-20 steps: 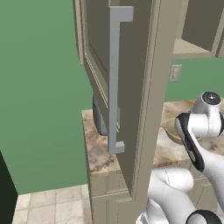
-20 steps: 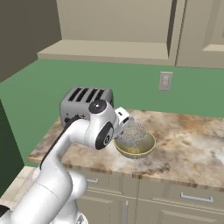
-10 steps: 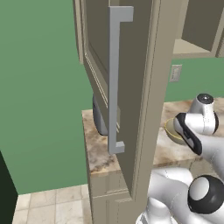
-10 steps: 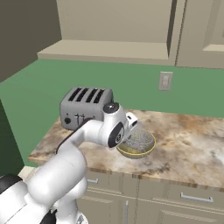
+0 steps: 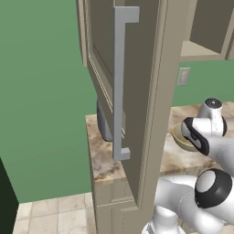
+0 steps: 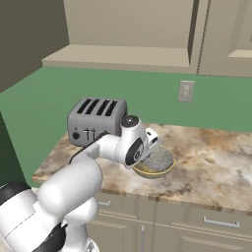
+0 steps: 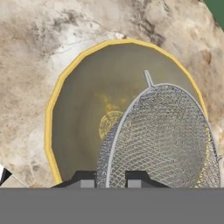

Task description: Open the cabinet and setup a tea strainer by placing it in the bowl upright.

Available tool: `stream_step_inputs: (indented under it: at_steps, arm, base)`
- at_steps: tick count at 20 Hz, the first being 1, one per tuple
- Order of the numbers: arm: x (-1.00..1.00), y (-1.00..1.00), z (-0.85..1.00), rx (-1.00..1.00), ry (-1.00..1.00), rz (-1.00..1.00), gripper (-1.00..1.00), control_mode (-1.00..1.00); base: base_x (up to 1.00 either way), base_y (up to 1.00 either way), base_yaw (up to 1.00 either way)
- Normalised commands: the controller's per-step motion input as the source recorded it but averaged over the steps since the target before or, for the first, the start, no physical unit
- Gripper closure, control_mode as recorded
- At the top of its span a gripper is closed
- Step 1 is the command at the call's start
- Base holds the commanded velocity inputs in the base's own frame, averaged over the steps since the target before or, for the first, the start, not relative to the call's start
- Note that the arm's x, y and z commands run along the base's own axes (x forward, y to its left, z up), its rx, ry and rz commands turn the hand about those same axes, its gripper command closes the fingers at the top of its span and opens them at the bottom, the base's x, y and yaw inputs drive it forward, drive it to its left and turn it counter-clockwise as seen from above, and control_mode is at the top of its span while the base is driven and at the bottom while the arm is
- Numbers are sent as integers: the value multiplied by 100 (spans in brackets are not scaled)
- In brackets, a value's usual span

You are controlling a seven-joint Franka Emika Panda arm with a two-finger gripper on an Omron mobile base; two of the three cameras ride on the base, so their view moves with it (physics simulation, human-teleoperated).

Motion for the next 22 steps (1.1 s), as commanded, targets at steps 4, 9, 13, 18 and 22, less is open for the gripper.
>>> stream_step_inputs:
  at_steps: [4,9,13,18,22]
  arm:
    - [12,0,-5,0,0,0,100,-100]
    - [17,0,-12,0,0,0,100,-100]
    - [19,0,-4,0,0,0,100,-100]
    - [26,3,0,0,0,1,100,-100]
    - [27,10,-3,0,0,0,100,-100]
  base:
    - [0,0,0]
    - [0,0,0]
    - [0,0,0]
    - [0,0,0]
    - [0,0,0]
